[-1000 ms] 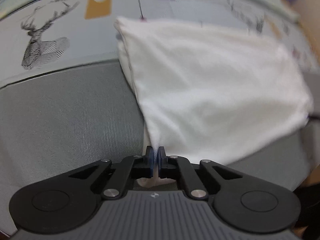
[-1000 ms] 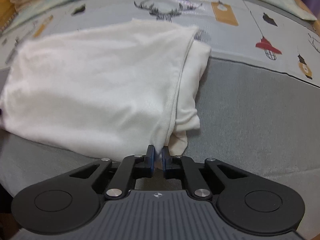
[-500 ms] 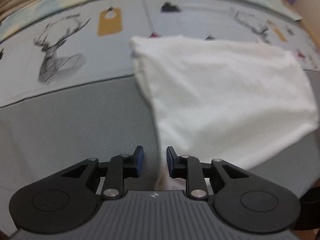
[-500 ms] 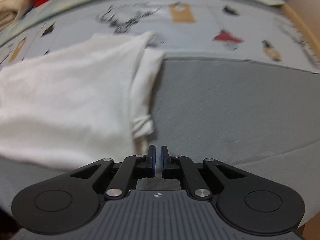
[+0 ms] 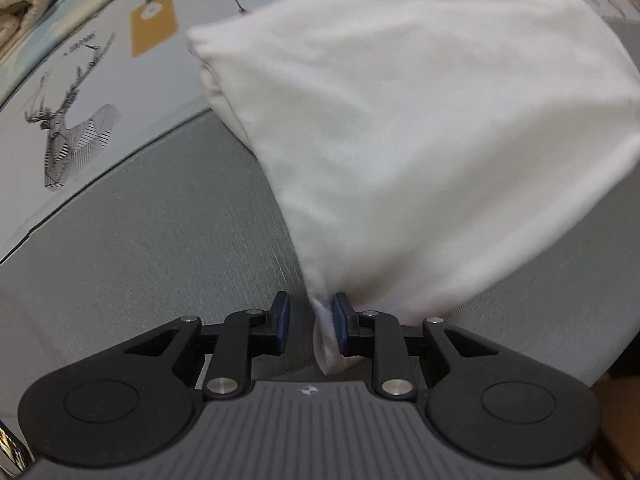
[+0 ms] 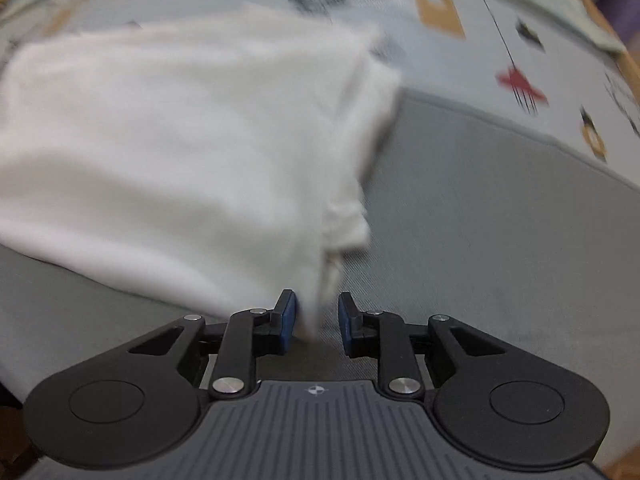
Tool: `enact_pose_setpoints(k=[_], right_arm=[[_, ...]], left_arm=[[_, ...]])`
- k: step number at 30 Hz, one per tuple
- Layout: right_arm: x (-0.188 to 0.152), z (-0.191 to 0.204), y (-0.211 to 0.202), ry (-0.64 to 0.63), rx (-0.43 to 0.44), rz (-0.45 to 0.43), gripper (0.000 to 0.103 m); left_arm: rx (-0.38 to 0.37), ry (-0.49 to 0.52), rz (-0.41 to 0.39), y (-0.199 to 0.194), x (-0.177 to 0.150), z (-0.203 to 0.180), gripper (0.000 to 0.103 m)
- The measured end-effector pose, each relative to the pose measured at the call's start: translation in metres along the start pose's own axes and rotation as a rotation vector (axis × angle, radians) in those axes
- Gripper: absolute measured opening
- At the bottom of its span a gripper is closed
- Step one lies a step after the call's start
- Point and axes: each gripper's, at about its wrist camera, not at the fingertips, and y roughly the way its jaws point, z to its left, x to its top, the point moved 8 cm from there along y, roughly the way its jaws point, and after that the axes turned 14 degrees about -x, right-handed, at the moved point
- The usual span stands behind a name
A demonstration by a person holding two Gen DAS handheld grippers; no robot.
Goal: Fold small clothes
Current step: 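Carry the held shirt edge with both tools and fold it over the shirt, then open both tools to release the folded shirt and withdraw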
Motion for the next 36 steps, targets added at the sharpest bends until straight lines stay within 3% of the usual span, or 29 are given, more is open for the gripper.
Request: enact_pose_setpoints(k=[6, 10, 13, 17, 21, 26, 30, 33, 36], right_arm=[[0.022, -0.011, -0.032, 0.092, 0.060, -0.155, 0.028], [0.040, -0.010, -0.043, 0.119, 0.080, -0.253, 0.030], [0.043, -0.005, -0.031, 0.109, 0.064, -0.219, 0.031], [0.024, 0.003, 0.004, 0.041, -0.028, -0.068, 0.039], [0.033, 0.001, -0.007, 0.065, -0.027, -0.112, 0.041], [0.056, 0.000, -0.027, 0.127, -0.002, -0.227, 0.041], [0.067, 0.008, -0.027, 0.137, 0.001, -0.256, 0.042], [0.059, 0.016, 0.001, 0.085, -0.061, -0.146, 0.045], [0.057, 0.020, 0.007, 0.050, -0.091, -0.125, 0.045]], left_arm=[[-0.075, -0.064, -0.174, -0.031, 0.020, 0.001, 0.027], [-0.070, -0.020, -0.201, -0.029, 0.039, -0.009, 0.027], [-0.041, 0.015, -0.152, -0.011, 0.041, -0.015, 0.027], [0.058, 0.010, -0.037, 0.010, 0.032, 0.001, 0.027], [0.042, -0.092, -0.157, -0.011, 0.047, 0.016, 0.027], [0.003, -0.075, -0.273, -0.022, 0.072, 0.008, 0.027], [-0.010, -0.028, -0.222, -0.001, 0.080, -0.005, 0.027], [0.078, 0.008, -0.103, 0.023, 0.074, -0.006, 0.028], [0.069, -0.055, -0.126, 0.017, 0.078, 0.000, 0.028]])
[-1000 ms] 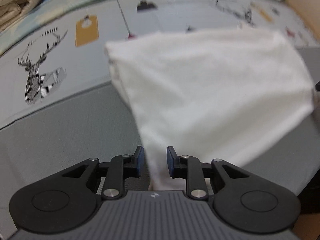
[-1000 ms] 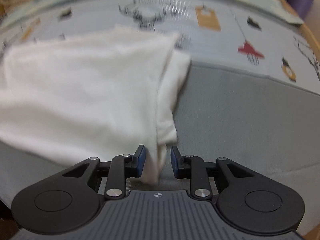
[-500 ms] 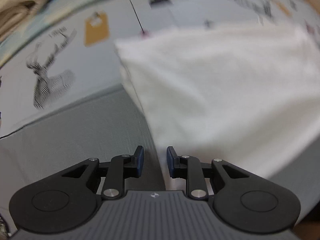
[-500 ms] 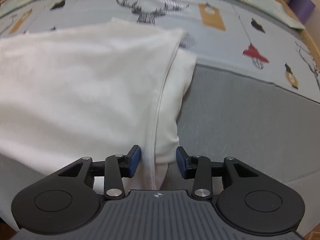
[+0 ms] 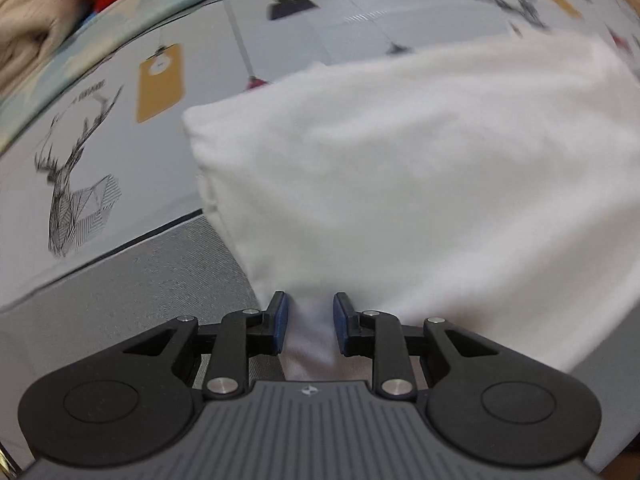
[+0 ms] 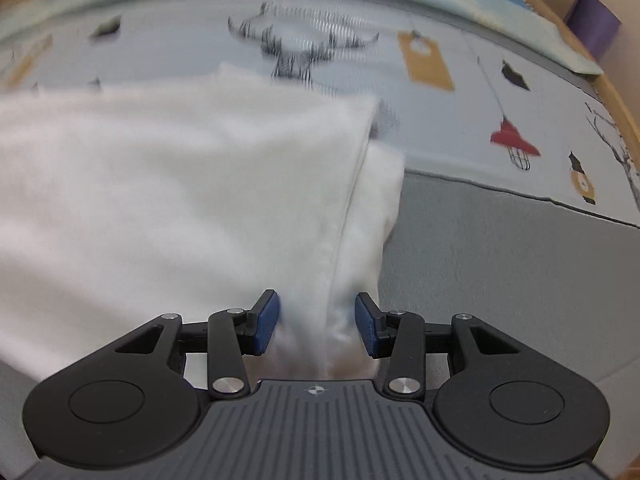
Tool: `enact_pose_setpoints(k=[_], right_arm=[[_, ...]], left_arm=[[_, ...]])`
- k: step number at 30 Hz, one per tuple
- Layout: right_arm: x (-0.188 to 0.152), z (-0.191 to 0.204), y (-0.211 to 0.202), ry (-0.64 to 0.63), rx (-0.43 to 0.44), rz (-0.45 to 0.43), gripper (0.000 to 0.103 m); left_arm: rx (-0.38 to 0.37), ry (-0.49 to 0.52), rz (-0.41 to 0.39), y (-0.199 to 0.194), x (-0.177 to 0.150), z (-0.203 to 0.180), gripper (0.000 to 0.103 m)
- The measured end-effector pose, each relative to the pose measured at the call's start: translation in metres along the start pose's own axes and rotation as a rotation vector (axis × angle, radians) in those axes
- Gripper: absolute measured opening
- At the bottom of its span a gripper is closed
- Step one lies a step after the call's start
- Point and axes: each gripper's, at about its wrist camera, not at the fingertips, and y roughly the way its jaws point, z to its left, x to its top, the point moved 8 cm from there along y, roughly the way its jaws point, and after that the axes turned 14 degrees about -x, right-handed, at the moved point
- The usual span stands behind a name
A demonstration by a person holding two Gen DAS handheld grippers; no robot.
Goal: Fold small clothes
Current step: 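Open both tools to release the folded shirt and withdraw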
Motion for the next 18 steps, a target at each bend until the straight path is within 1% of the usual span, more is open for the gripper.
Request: enact_pose_setpoints(k=[1, 3, 6, 8, 9, 11, 12, 13, 14, 17, 18], right_arm=[[0.004, -0.001, -0.004, 0.025, 0.011, -0.013, 0.045], [0.014, -0.005, -0.011, 0.077, 0.040, -0.048, 0.045], [0.027, -0.012, -0.018, 0.130, 0.024, -0.111, 0.045], [0.033, -0.013, -0.016, 0.153, 0.021, -0.125, 0.045], [0.033, -0.012, -0.013, 0.154, 0.022, -0.117, 0.045], [0.028, -0.007, 0.000, 0.122, 0.006, -0.063, 0.046], [0.024, -0.004, 0.007, 0.092, -0.010, -0.039, 0.046], [0.023, -0.001, 0.008, 0.073, -0.016, -0.036, 0.046], [0.024, 0.000, 0.007, 0.065, -0.021, -0.042, 0.046], [0.033, -0.004, 0.000, 0.122, 0.010, -0.074, 0.046], [0.036, -0.006, -0.001, 0.143, 0.012, -0.085, 0.046]], left_arm=[[-0.008, -0.023, -0.029, -0.004, 0.004, 0.003, 0.029], [-0.008, -0.038, -0.097, -0.012, 0.015, 0.007, 0.031], [-0.017, -0.044, -0.161, -0.016, 0.028, 0.007, 0.031], [-0.029, -0.028, -0.166, -0.012, 0.035, 0.005, 0.031], [-0.027, -0.015, -0.144, -0.005, 0.034, 0.004, 0.031], [-0.010, 0.024, -0.084, 0.011, 0.030, 0.003, 0.040], [0.001, 0.048, -0.092, 0.011, 0.028, 0.001, 0.042], [0.011, 0.055, -0.102, 0.009, 0.031, 0.001, 0.044], [0.008, 0.040, -0.114, 0.006, 0.033, 0.003, 0.044], [0.002, -0.002, -0.191, -0.007, 0.037, 0.009, 0.043], [0.002, -0.014, -0.199, -0.008, 0.039, 0.012, 0.043]])
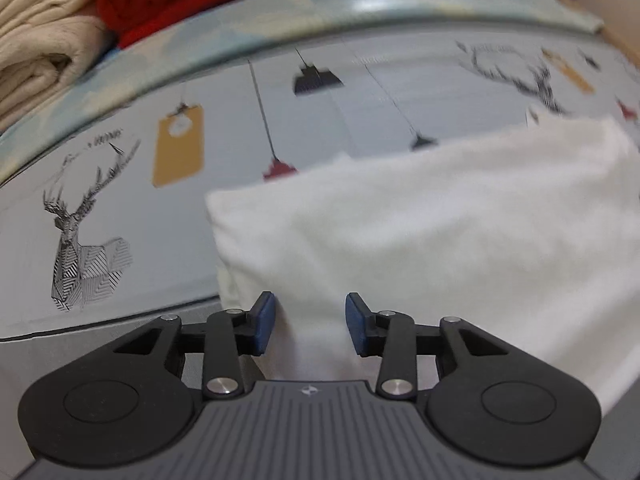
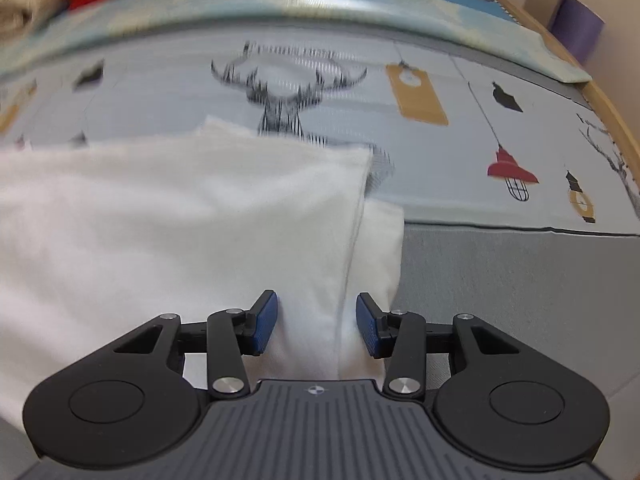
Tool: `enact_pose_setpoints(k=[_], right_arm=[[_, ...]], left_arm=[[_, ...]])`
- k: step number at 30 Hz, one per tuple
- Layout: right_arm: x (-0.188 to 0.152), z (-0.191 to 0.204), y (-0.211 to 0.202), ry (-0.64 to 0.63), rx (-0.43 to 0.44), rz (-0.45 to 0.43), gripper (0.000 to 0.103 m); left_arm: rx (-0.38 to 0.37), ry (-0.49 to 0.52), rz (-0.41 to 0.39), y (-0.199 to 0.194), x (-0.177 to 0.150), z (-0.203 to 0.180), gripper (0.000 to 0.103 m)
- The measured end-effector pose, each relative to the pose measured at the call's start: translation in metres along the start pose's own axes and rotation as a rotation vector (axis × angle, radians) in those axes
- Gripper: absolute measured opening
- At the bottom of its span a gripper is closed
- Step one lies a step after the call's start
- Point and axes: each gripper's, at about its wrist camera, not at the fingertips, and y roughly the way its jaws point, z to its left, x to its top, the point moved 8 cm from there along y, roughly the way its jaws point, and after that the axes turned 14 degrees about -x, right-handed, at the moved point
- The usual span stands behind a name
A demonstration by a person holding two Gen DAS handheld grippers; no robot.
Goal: Fold small clothes
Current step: 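Open both tools to release the folded shirt and withdraw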
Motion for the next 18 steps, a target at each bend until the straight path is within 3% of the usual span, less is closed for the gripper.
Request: enact_pose_setpoints(k=[3, 5, 11, 18], right_arm=[[-0.008, -0.001, 0.011, -0.009, -0.034, 0.060, 0.046], [-0.012, 0.001, 0.011, -0.041, -0.050, 0.063, 0.046], [0.013, 0.006, -0.037, -0.009, -0.045, -0.101, 0.046], [0.020, 0.055, -0.120, 0.012, 0.076, -0.277, 0.048]], left_arm=[[0.012, -0.002, 0.076, 0.011, -0.010, 0.004, 0.044], [0.030, 0.049, 0.062, 0.004, -0.009, 0.000, 0.044], [0.043, 0.012, -0.090, -0.042, 0.000, 0.006, 0.047], [0.052, -0.085, -0.191, -0.123, -0.005, 0.021, 0.047]])
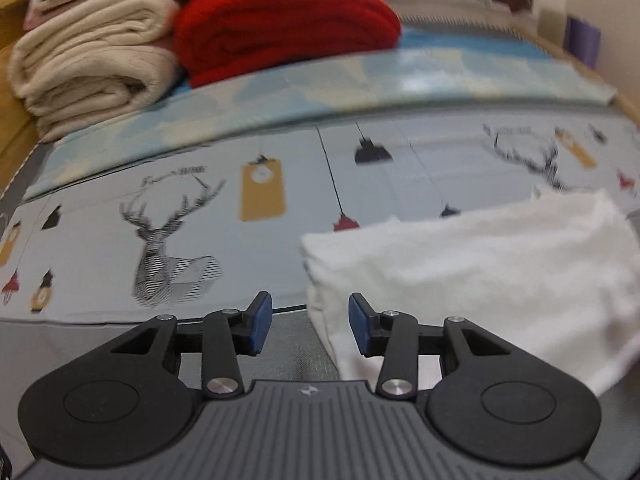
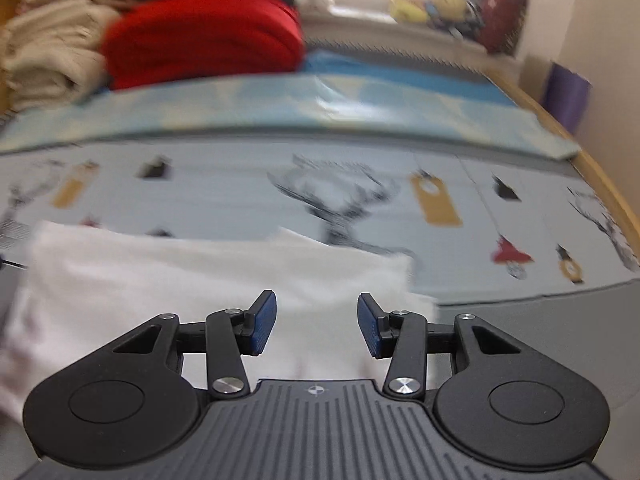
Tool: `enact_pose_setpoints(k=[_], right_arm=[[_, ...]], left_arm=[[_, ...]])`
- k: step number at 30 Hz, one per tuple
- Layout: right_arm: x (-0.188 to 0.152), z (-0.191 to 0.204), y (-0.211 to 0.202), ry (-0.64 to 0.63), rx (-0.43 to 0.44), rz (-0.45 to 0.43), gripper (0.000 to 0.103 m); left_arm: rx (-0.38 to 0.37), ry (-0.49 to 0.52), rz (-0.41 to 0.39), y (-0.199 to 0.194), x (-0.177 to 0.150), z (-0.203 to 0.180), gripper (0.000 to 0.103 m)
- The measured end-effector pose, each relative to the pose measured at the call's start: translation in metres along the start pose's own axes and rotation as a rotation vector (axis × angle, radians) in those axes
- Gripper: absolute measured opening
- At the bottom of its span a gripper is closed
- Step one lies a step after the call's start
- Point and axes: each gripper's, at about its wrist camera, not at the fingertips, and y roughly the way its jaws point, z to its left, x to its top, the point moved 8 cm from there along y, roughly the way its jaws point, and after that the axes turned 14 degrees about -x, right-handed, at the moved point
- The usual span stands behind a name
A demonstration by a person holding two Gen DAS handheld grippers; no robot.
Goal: Fold small clothes
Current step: 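Open both tools to release the folded shirt and withdraw, then pinch the shirt corner with the right tool and lift it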
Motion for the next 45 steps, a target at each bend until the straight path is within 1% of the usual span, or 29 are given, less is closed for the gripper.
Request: enact_pose_setpoints(k=[4, 8, 10, 11, 13, 15, 16, 18, 20, 21, 24, 26, 28, 31, 35, 37, 38, 40, 42, 43, 44, 45], right_arm=[[-0.004, 0.041, -0.040, -0.029, 0.071, -0.078, 0.048], [-0.015, 0.073, -0.067, -0.018, 0.128, -0.102, 0.048], [-0.020, 0.089, -0.076, -0.010, 0.154, -0.106, 0.048], [-0.023, 0.095, -0.079, -0.005, 0.163, -0.111, 0.048], [-0.029, 0.110, -0.084, 0.003, 0.176, -0.121, 0.047], [-0.036, 0.124, -0.086, 0.005, 0.174, -0.122, 0.042], [-0.040, 0.131, -0.086, 0.006, 0.173, -0.118, 0.036], [-0.051, 0.149, -0.084, -0.013, 0.183, -0.104, 0.034], [-0.064, 0.173, -0.083, -0.082, 0.210, -0.085, 0.034], [-0.073, 0.188, -0.082, -0.136, 0.229, -0.077, 0.034], [-0.097, 0.229, -0.084, -0.276, 0.317, -0.031, 0.035], [-0.110, 0.251, -0.088, -0.364, 0.345, -0.040, 0.039], [-0.119, 0.269, -0.090, -0.450, 0.348, -0.071, 0.042], [-0.127, 0.287, -0.088, -0.534, 0.348, -0.095, 0.044], [-0.141, 0.305, -0.081, -0.609, 0.368, -0.063, 0.052], [-0.147, 0.311, -0.075, -0.650, 0.321, -0.080, 0.052], [-0.148, 0.313, -0.074, -0.650, 0.304, -0.101, 0.055], [-0.143, 0.315, -0.072, -0.634, 0.270, -0.119, 0.055], [-0.139, 0.315, -0.068, -0.610, 0.237, -0.118, 0.052], [-0.138, 0.314, -0.067, -0.600, 0.233, -0.112, 0.043], [-0.138, 0.313, -0.066, -0.594, 0.235, -0.106, 0.029], [-0.137, 0.311, -0.066, -0.589, 0.239, -0.104, 0.020]], left_arm=[[-0.014, -0.076, -0.061, -0.044, -0.007, 0.008, 0.047], [0.007, -0.106, -0.074, -0.067, -0.027, 0.017, 0.047], [0.020, -0.131, -0.057, -0.068, -0.043, 0.025, 0.047], [0.029, -0.163, -0.030, -0.068, -0.051, 0.031, 0.047], [0.035, -0.206, -0.039, -0.073, -0.055, 0.041, 0.047], [0.041, -0.197, -0.020, -0.074, -0.060, 0.046, 0.047], [0.047, -0.186, -0.005, -0.073, -0.063, 0.048, 0.047], [0.052, -0.170, 0.016, -0.070, -0.068, 0.051, 0.047], [0.055, -0.158, 0.027, -0.069, -0.071, 0.054, 0.047], [0.055, -0.154, 0.027, -0.068, -0.071, 0.055, 0.047], [0.045, -0.154, 0.029, -0.066, -0.072, 0.058, 0.047], [0.037, -0.154, 0.028, -0.066, -0.072, 0.060, 0.047], [0.033, -0.151, 0.030, -0.065, -0.072, 0.062, 0.047], [0.032, -0.143, 0.036, -0.064, -0.072, 0.064, 0.047], [0.027, -0.133, 0.047, -0.061, -0.073, 0.066, 0.047], [0.029, -0.129, 0.053, -0.060, -0.073, 0.067, 0.047], [0.029, -0.130, 0.057, -0.059, -0.074, 0.069, 0.047], [0.029, -0.128, 0.063, -0.058, -0.074, 0.070, 0.047], [0.029, -0.122, 0.062, -0.058, -0.073, 0.070, 0.047], [0.026, -0.120, 0.062, -0.057, -0.073, 0.070, 0.048], [0.023, -0.119, 0.063, -0.056, -0.072, 0.069, 0.050], [0.018, -0.120, 0.065, -0.054, -0.071, 0.067, 0.051]])
